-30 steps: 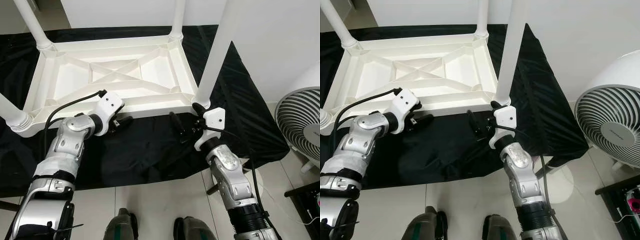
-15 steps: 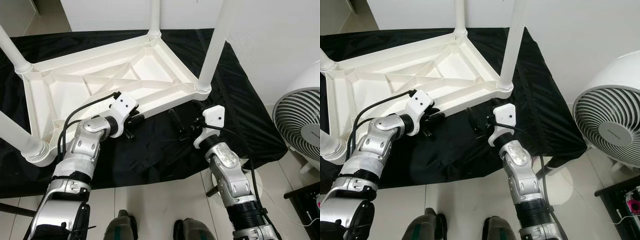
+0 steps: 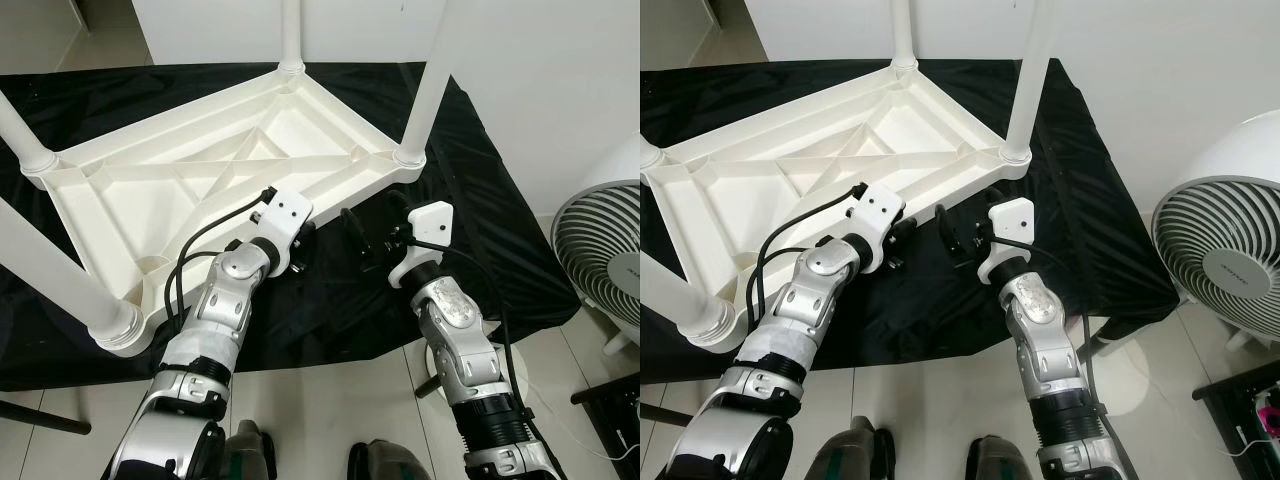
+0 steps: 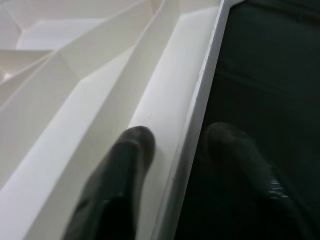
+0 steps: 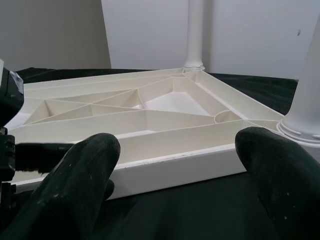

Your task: Building children table

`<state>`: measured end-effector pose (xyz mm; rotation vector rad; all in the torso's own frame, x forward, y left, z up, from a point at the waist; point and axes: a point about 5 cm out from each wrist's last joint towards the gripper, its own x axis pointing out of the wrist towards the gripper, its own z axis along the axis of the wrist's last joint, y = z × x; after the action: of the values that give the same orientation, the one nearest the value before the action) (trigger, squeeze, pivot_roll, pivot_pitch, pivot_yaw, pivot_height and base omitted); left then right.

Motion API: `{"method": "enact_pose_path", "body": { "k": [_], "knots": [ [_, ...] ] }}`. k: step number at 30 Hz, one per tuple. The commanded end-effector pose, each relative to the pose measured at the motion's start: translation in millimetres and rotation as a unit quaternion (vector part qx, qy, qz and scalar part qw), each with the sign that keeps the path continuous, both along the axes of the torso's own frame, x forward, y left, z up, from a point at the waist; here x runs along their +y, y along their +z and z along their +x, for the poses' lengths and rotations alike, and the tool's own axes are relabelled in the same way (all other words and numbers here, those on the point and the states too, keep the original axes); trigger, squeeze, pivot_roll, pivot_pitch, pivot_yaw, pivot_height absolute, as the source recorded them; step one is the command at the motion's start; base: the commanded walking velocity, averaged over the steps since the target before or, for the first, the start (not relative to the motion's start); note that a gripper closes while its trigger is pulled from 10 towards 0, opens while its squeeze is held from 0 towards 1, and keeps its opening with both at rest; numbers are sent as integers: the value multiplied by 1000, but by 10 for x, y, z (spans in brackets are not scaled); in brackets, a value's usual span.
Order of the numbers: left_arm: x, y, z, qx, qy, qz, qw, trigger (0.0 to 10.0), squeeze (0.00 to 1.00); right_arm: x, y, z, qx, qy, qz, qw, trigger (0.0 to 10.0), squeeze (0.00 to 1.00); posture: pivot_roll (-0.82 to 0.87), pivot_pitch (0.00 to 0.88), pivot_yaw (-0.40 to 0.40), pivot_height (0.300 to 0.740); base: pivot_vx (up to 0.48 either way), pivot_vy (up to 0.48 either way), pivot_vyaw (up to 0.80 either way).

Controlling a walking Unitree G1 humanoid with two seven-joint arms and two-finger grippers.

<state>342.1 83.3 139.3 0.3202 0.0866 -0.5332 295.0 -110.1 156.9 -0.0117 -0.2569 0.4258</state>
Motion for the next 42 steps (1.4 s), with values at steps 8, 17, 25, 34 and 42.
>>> {"method": "enact_pose_path", "body": {
  "k": [8, 17, 25, 34, 42],
  "knots": [
    [30, 197, -141, -79, 13, -42, 996, 10000, 0, 8, -64, -17, 8, -6, -1, 1000, 10000, 0, -23, 32, 24, 740, 0, 0, 0],
    [274, 197, -481, -104, -5, -46, 994, 10000, 0, -163, -102, 72, 18, -74, -11, 997, 10000, 0, 3, 52, 12, 740, 0, 0, 0],
    [640, 116, -773, -72, 26, -3, 997, 10000, 0, -119, -107, 92, 20, -66, -7, 998, 10000, 0, 39, 65, -1, 740, 0, 0, 0],
    [864, 55, -819, -60, 63, 47, 995, 10000, 0, -52, -95, 113, 19, -51, -7, 998, 10000, 0, 59, 76, -19, 740, 0, 0, 0],
    [942, -38, -852, -16, 49, 98, 994, 10000, 0, -72, -79, 149, 17, -51, -9, 999, 10000, 0, 61, 73, -26, 740, 0, 0, 0]
  ]
}}
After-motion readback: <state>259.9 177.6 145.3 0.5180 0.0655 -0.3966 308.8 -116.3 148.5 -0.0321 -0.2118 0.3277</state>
